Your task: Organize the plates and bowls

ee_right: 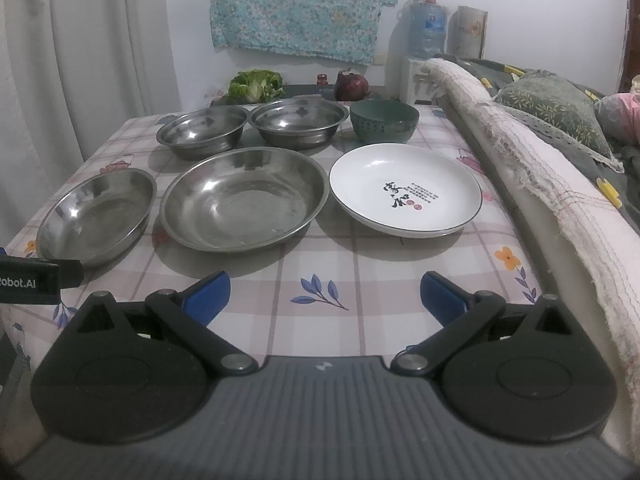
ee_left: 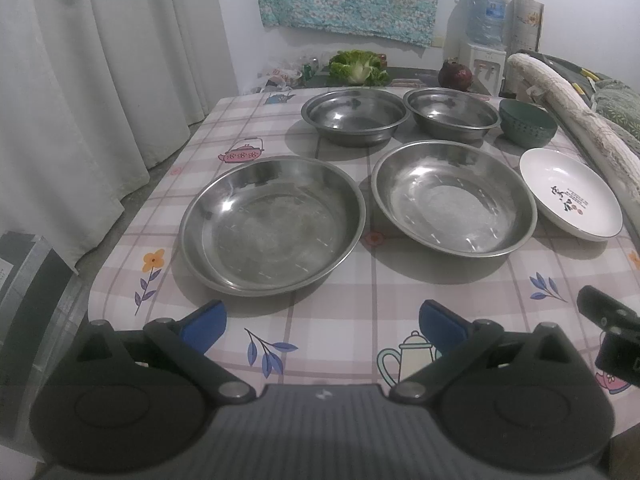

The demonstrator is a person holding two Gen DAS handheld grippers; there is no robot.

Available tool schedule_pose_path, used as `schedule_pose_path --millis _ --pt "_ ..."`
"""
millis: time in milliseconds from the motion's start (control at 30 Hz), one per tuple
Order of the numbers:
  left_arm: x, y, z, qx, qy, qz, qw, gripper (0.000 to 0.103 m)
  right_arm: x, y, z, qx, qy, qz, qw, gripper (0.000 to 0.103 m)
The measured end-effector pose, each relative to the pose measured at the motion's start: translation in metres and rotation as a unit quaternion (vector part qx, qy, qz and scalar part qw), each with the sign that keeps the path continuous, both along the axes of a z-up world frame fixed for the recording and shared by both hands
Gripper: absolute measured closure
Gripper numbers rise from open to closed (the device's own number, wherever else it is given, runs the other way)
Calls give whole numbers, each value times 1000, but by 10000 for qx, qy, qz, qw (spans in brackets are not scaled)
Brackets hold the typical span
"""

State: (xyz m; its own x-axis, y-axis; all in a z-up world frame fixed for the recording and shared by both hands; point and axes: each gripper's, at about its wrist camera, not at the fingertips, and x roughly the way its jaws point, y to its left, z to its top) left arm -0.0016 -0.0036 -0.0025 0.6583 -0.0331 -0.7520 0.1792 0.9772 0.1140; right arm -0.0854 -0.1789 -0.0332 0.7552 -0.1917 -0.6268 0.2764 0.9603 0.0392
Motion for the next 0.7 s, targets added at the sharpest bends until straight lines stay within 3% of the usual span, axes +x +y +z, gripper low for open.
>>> schedule_pose_path --millis 700 --pt "0 2 -1 -12 10 2 10000 0 6 2 1 -43 30 58 10000 1"
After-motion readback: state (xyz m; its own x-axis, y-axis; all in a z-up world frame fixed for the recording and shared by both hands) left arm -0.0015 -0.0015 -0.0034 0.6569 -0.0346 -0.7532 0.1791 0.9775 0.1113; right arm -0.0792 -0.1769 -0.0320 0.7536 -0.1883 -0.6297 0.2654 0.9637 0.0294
